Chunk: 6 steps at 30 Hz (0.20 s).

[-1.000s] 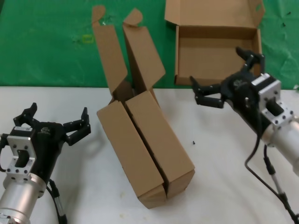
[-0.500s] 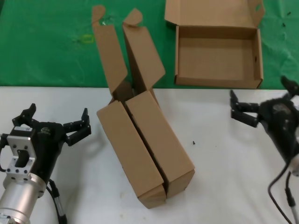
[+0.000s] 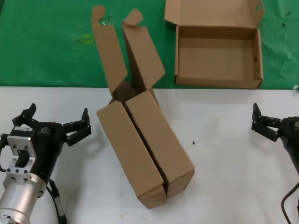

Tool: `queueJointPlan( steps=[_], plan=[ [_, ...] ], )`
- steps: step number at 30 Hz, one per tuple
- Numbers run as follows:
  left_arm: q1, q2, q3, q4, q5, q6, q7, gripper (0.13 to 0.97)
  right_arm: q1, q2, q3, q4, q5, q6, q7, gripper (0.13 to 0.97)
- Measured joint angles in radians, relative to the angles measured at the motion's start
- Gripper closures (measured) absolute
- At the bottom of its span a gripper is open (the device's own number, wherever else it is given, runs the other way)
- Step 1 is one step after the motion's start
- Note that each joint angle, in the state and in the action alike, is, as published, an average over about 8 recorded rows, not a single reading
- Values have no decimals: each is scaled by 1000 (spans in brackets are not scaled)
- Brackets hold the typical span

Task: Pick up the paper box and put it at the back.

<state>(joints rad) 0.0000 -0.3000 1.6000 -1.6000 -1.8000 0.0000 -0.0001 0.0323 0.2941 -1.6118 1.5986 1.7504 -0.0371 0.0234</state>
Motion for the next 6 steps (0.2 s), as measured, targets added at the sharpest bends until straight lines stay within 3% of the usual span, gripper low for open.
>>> queueJointPlan(
  steps=[6],
  plan=[
    [0, 0, 0, 0, 0, 0, 0, 132, 0, 0, 0, 0, 0, 0, 0, 129]
  ],
)
